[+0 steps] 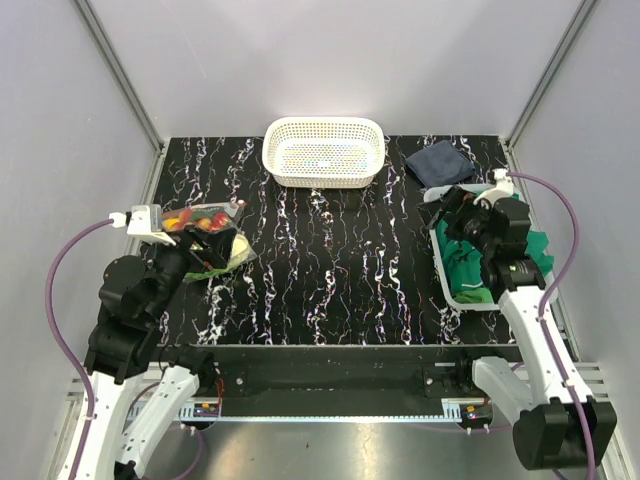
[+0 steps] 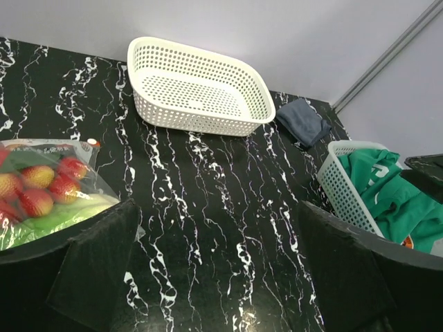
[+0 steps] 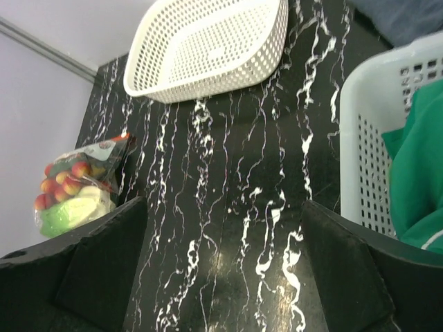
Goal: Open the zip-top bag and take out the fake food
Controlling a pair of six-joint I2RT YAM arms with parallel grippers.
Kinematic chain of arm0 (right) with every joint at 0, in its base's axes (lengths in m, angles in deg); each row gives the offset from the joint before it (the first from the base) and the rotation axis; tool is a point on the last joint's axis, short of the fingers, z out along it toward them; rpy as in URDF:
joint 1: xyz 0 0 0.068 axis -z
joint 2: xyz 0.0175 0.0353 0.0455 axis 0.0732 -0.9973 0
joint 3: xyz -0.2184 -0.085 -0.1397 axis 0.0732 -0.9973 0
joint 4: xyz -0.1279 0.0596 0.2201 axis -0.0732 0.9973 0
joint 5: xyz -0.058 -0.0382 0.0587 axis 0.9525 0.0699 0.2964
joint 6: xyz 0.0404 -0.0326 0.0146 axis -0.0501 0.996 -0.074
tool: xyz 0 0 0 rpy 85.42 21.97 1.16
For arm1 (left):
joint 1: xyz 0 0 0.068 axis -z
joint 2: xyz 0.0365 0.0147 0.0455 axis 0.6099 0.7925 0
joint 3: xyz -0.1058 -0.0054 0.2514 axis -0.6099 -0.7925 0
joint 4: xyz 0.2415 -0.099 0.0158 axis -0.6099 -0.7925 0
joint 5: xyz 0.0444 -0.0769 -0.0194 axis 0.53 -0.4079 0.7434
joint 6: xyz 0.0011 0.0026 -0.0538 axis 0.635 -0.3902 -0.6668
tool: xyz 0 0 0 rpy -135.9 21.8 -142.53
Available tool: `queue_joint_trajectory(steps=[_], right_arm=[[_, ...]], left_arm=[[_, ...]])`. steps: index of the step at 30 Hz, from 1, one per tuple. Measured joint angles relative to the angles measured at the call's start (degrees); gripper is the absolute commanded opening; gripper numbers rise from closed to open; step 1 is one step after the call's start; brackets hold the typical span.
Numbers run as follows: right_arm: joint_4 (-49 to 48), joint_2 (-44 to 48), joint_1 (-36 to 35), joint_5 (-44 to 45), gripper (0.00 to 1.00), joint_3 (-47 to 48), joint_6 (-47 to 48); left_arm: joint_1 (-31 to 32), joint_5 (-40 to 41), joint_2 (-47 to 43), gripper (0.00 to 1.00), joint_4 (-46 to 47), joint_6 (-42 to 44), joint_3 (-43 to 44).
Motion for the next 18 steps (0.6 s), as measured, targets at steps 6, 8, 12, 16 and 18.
queue_joint_trajectory(steps=[6,8,12,16,18], right_arm=[[0.28,-8.15,-3.85,-1.36,1.00,4.74,-1.55],[-0.26,-12.81,-8.04,-0.70,1.00,8.72,-1.84],[-2.49,-22.71,-17.68,-0.17,1.00,16.74,-2.08],[-5.49,-34.53,-26.97,0.90,1.00,25.66,-2.08],[-7.34,-41.62,-31.12,1.11,1.00,31.50,-2.05]], left_arm=[[0.00,0.33,0.00,0.99,-3.69,0.17,1.60],[0.00,0.90,0.07,0.99,-5.16,0.15,2.27],[0.00,2.38,0.35,0.99,-7.69,0.13,3.39],[0.00,3.43,0.48,0.99,-9.79,0.11,3.72],[0.00,3.72,0.48,0.99,-10.73,0.13,3.80]])
